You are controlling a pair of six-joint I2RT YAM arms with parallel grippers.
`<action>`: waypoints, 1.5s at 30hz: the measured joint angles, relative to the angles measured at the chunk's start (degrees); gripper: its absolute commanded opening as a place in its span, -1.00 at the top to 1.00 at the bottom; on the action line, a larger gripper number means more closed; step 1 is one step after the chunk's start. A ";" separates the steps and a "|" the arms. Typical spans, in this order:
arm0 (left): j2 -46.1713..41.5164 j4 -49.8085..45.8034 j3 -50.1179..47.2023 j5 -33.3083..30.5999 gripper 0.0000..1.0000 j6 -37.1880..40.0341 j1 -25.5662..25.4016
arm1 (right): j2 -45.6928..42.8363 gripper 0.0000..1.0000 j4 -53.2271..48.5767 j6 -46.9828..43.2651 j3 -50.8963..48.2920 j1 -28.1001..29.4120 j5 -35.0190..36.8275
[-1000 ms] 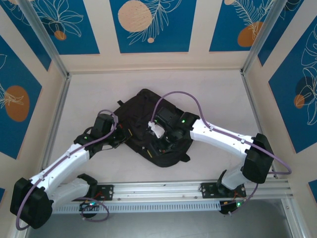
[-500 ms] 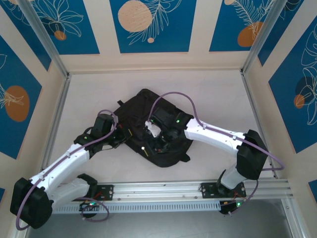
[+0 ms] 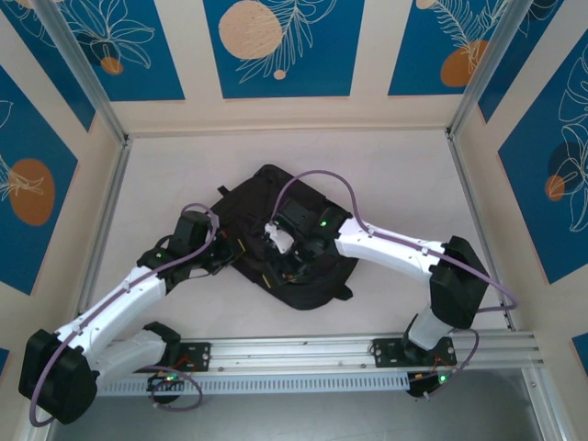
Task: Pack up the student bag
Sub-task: Zip the student bag at the center of the table.
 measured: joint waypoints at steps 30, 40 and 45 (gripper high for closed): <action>-0.76 0.04 -0.02 -1.66 1.00 0.15 0.26 | 0.04 0.86 14.91 9.25 -6.25 -5.73 -15.43; -2.84 0.00 -0.68 -2.75 1.00 0.17 0.24 | -5.38 1.00 19.06 11.72 -12.96 -6.54 -16.00; -2.82 0.02 -0.70 -2.73 1.00 0.17 0.24 | -7.74 1.00 19.23 11.78 -14.75 -6.25 -13.27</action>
